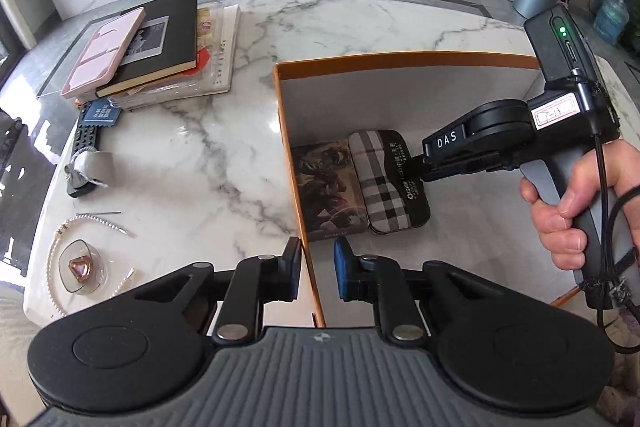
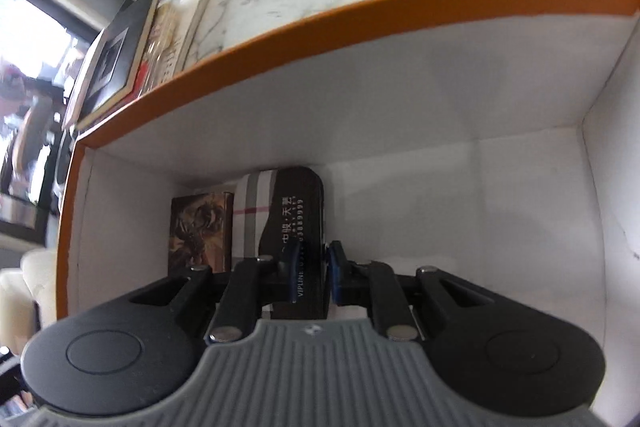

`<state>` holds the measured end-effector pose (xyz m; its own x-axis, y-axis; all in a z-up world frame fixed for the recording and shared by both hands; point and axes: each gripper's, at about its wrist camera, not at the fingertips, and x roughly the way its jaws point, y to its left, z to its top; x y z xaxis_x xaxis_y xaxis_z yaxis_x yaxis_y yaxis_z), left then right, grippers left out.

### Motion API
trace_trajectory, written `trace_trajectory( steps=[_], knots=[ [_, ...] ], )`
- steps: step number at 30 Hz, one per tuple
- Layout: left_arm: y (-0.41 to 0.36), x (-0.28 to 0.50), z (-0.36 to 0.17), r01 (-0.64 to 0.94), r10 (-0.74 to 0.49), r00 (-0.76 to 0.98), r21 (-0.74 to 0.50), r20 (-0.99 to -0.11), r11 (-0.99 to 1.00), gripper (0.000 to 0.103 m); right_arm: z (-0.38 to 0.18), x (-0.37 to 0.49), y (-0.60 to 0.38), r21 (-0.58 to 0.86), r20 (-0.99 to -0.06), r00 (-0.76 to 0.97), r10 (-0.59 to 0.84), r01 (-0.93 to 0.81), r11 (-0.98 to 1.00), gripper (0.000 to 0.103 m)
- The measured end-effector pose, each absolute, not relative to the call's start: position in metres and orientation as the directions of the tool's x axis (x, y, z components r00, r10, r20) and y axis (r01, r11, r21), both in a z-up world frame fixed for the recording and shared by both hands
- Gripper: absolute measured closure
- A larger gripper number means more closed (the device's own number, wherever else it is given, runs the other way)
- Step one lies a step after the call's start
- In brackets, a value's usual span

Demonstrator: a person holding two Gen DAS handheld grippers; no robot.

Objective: Organize rigid objects
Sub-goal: 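Lower the plaid pouch beside the card box and open the right tool, then move both tools back over the remaining items on the table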

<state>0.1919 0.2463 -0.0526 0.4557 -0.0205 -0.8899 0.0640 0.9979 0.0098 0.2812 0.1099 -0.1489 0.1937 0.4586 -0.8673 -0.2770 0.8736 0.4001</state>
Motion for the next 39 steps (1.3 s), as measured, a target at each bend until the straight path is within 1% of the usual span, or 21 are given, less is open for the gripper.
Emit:
trace_trajectory(
  steps=[1, 3, 4, 5, 7, 8, 10, 12, 13, 14, 15, 19, 20, 23, 26, 30, 31, 33, 36, 39],
  knots=[
    [0.245, 0.192, -0.052, 0.061, -0.002, 0.457, 0.030, -0.889, 0.998, 0.094, -0.148, 0.281, 0.112, 0.392, -0.869, 0.195, 0.456, -0.293, 0.872, 0.086],
    [0.245, 0.193, -0.052, 0.066, 0.012, 0.460, 0.048, -0.888, 0.997, 0.096, -0.142, 0.279, 0.114, 0.370, -0.870, 0.207, 0.448, -0.329, 0.869, 0.084],
    [0.246, 0.193, -0.052, 0.064, 0.009, 0.460, 0.043, -0.888, 0.997, 0.096, -0.139, 0.276, 0.114, 0.359, -0.870, 0.214, 0.445, -0.345, 0.867, 0.076],
    [0.246, 0.193, -0.052, 0.061, 0.007, 0.460, 0.040, -0.888, 0.997, 0.096, -0.135, 0.272, 0.115, 0.354, -0.866, 0.220, 0.450, -0.367, 0.860, 0.057],
    [0.246, 0.193, -0.052, 0.057, 0.007, 0.462, 0.038, -0.887, 0.998, 0.096, -0.130, 0.262, 0.123, 0.333, -0.867, 0.205, 0.454, -0.439, 0.835, 0.041],
    [0.245, 0.192, -0.053, 0.056, 0.010, 0.463, 0.040, -0.887, 0.998, 0.096, -0.130, 0.257, 0.131, 0.309, -0.879, 0.183, 0.441, -0.484, 0.818, 0.039],
    [0.244, 0.191, -0.052, 0.053, 0.012, 0.465, 0.041, -0.885, 0.998, 0.096, -0.131, 0.250, 0.148, 0.243, -0.902, 0.168, 0.399, -0.566, 0.787, 0.039],
    [0.245, 0.191, -0.052, 0.049, 0.008, 0.467, 0.035, -0.884, 0.998, 0.096, -0.132, 0.248, 0.161, 0.189, -0.915, 0.175, 0.364, -0.612, 0.768, 0.033],
    [0.246, 0.190, -0.052, 0.047, 0.005, 0.468, 0.030, -0.883, 0.998, 0.096, -0.133, 0.248, 0.167, 0.171, -0.921, 0.171, 0.350, -0.630, 0.758, 0.028],
    [0.246, 0.190, -0.052, 0.046, 0.002, 0.469, 0.027, -0.883, 0.999, 0.096, -0.137, 0.248, 0.172, 0.149, -0.930, 0.165, 0.328, -0.646, 0.749, 0.027],
    [0.247, 0.190, -0.052, 0.046, 0.000, 0.470, 0.025, -0.883, 0.999, 0.096, -0.140, 0.247, 0.178, 0.125, -0.938, 0.164, 0.304, -0.660, 0.741, 0.023],
    [0.247, 0.189, -0.052, 0.048, -0.003, 0.471, 0.022, -0.882, 0.999, 0.096, -0.149, 0.245, 0.186, 0.100, -0.951, 0.156, 0.266, -0.661, 0.744, 0.024],
    [0.247, 0.189, -0.052, 0.049, -0.004, 0.472, 0.021, -0.882, 0.999, 0.096, -0.149, 0.247, 0.187, 0.099, -0.951, 0.160, 0.264, -0.651, 0.752, 0.026],
    [0.247, 0.188, -0.052, 0.052, -0.010, 0.475, 0.016, -0.880, 0.999, 0.096, -0.150, 0.254, 0.186, 0.115, -0.949, 0.161, 0.272, -0.627, 0.771, 0.028],
    [0.247, 0.187, -0.052, 0.049, -0.013, 0.478, 0.012, -0.878, 0.999, 0.096, -0.149, 0.255, 0.184, 0.119, -0.946, 0.159, 0.282, -0.639, 0.760, 0.029],
    [0.247, 0.187, -0.051, 0.044, -0.017, 0.481, 0.005, -0.877, 0.999, 0.096, -0.145, 0.248, 0.177, 0.126, -0.948, 0.140, 0.286, -0.662, 0.739, 0.029],
    [0.248, 0.186, -0.050, 0.039, -0.022, 0.488, -0.003, -0.873, 0.999, 0.095, -0.142, 0.250, 0.174, 0.129, -0.948, 0.137, 0.287, -0.659, 0.741, 0.029],
    [0.248, 0.184, -0.044, 0.025, -0.017, 0.507, -0.005, -0.862, 1.000, 0.092, -0.135, 0.248, 0.164, 0.146, -0.942, 0.141, 0.305, -0.644, 0.751, 0.030],
    [0.248, 0.179, -0.034, -0.004, 0.012, 0.544, 0.011, -0.839, 1.000, 0.092, -0.118, 0.241, 0.143, 0.194, -0.919, 0.161, 0.359, -0.609, 0.769, 0.032],
    [0.242, 0.171, -0.016, -0.026, 0.027, 0.605, 0.014, -0.795, 1.000, 0.092, -0.095, 0.228, 0.115, 0.224, -0.881, 0.217, 0.420, -0.590, 0.776, 0.038]
  ],
)
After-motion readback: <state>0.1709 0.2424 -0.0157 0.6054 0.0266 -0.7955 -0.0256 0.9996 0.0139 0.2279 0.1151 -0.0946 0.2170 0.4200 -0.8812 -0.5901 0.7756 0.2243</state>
